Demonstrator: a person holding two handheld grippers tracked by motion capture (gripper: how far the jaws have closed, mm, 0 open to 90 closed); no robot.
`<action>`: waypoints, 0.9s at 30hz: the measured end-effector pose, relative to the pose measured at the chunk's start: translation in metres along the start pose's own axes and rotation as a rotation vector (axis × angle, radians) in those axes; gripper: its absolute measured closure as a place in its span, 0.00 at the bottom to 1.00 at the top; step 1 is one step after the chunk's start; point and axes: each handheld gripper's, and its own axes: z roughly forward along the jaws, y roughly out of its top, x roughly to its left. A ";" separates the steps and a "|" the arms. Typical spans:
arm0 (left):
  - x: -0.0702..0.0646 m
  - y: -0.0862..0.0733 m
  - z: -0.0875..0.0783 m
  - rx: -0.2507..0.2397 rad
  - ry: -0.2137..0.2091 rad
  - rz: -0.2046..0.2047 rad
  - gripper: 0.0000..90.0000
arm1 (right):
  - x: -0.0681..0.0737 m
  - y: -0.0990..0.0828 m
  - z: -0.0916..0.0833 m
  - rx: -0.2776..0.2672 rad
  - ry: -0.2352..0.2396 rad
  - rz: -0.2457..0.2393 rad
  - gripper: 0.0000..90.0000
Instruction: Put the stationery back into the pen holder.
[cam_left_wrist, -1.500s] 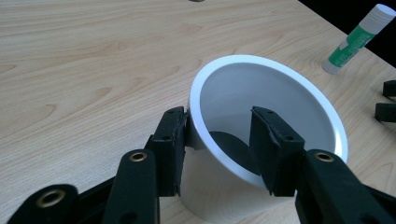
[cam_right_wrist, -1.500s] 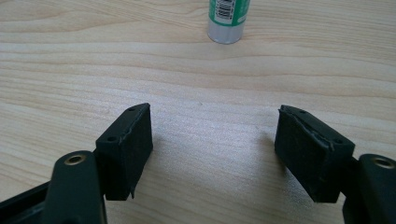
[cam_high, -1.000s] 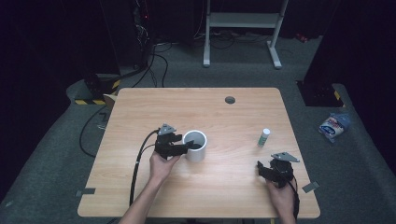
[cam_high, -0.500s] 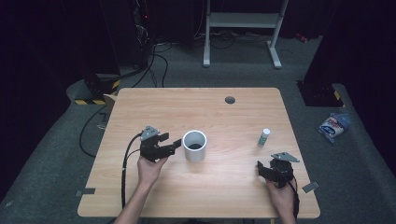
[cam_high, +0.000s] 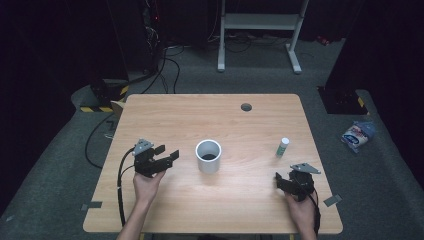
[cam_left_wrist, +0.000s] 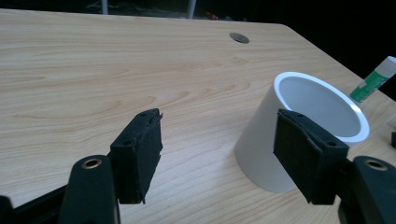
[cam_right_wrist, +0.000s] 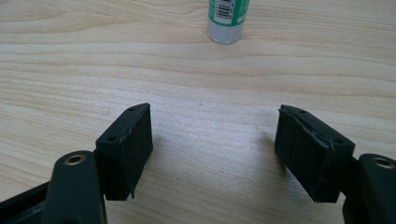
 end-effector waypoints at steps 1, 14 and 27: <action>0.002 -0.001 -0.001 -0.003 0.006 -0.002 0.36 | 0.000 0.000 0.000 0.000 0.000 0.002 0.31; 0.026 -0.011 -0.012 0.011 0.093 -0.024 0.35 | 0.000 0.000 0.000 0.000 0.000 0.000 0.31; 0.050 -0.030 -0.004 0.090 0.188 -0.050 0.35 | 0.000 0.000 0.000 0.001 0.002 0.001 0.31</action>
